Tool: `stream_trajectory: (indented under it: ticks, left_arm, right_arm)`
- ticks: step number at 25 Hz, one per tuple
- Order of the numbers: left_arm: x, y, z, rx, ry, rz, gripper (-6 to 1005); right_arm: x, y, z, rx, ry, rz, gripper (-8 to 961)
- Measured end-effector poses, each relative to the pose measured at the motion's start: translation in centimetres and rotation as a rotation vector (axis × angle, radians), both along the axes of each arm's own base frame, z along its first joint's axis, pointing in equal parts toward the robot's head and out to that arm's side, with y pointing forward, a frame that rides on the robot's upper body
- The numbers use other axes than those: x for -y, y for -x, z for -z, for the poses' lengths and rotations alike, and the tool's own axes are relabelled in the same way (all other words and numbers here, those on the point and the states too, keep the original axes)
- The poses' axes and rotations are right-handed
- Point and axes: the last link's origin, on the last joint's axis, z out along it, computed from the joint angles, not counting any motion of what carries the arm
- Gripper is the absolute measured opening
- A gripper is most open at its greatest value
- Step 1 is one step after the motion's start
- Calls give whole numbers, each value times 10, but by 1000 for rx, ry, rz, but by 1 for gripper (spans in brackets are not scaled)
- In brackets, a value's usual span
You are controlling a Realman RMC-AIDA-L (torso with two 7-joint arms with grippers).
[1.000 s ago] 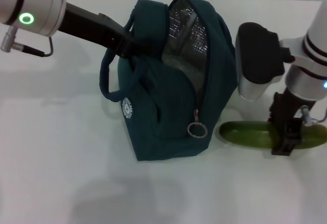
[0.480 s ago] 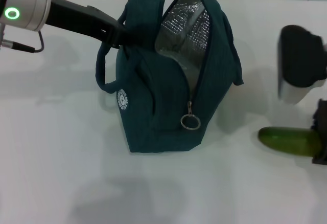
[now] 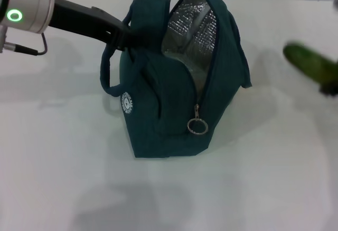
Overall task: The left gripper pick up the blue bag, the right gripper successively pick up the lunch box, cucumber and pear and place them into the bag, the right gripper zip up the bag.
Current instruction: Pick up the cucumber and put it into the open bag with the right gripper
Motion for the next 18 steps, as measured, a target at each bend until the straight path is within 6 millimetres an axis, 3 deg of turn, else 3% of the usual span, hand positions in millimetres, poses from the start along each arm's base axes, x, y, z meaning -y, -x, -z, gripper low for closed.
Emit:
stream_trajectory:
  ticks: [4,11,14,18]
  left_arm:
    - [0,0,0,0,-1,1,36]
    - [0,1,1,-1,-1,1,36]
    - [0,1,1,-1,0,1,37]
    - [0,-2,1,-1,0,6,37]
  right_arm:
    - [-12,25,-21,-207,-147,-110,636]
    - [-3,90,-29,-638,-179,-453,635]
    - [1,105,-25,-789,-141,-552,636]
    - [3,110,-18,-960,-104,-620,636]
